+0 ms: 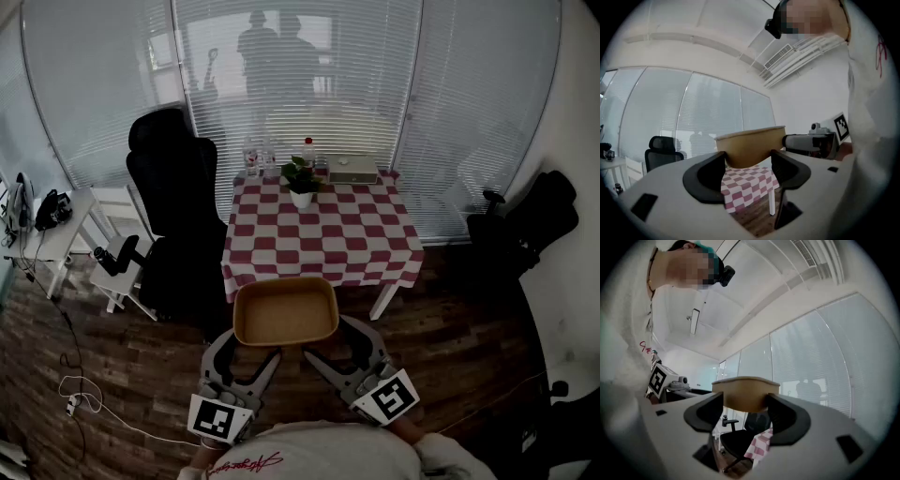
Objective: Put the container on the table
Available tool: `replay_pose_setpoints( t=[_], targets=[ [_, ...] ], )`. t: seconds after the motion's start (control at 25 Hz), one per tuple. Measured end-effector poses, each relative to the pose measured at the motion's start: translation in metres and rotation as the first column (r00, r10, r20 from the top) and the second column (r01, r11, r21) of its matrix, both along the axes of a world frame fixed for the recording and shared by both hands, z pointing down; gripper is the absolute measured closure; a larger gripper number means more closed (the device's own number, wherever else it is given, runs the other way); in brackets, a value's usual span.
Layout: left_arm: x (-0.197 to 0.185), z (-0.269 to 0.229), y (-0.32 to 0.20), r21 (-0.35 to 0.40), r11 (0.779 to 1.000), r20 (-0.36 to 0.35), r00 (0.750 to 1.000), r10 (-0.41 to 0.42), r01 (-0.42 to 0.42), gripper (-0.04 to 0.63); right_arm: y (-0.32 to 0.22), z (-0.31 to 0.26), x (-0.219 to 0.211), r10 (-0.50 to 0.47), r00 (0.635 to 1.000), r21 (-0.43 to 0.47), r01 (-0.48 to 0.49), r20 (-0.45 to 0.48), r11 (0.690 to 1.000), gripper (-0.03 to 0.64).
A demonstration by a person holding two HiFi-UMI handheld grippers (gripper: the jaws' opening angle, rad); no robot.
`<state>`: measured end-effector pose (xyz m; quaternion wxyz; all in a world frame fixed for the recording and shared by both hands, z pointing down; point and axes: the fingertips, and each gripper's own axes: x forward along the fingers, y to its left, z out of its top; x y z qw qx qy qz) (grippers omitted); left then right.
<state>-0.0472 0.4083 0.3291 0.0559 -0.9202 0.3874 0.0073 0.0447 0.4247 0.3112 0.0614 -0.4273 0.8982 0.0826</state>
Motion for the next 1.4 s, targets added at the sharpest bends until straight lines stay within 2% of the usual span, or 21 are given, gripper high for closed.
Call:
replay_pose_setpoints(
  t=[0.76,1.4],
  targets=[
    [-0.015,0.001,-0.007,-0.011,1.0,-0.004,1.0,-0.002,0.002,0.288,-0.008,0.001,-0.014,0.014,1.0,0.0,-0.014,-0.014,1.0,0.337],
    [-0.053,0.004,-0.017,-0.007,1.0,0.006,1.0,0.003,-0.003,0.287,-0.015,0.002,-0.052,0.0,1.0,0.027,0.0,-0.007,1.0,0.337]
  ],
)
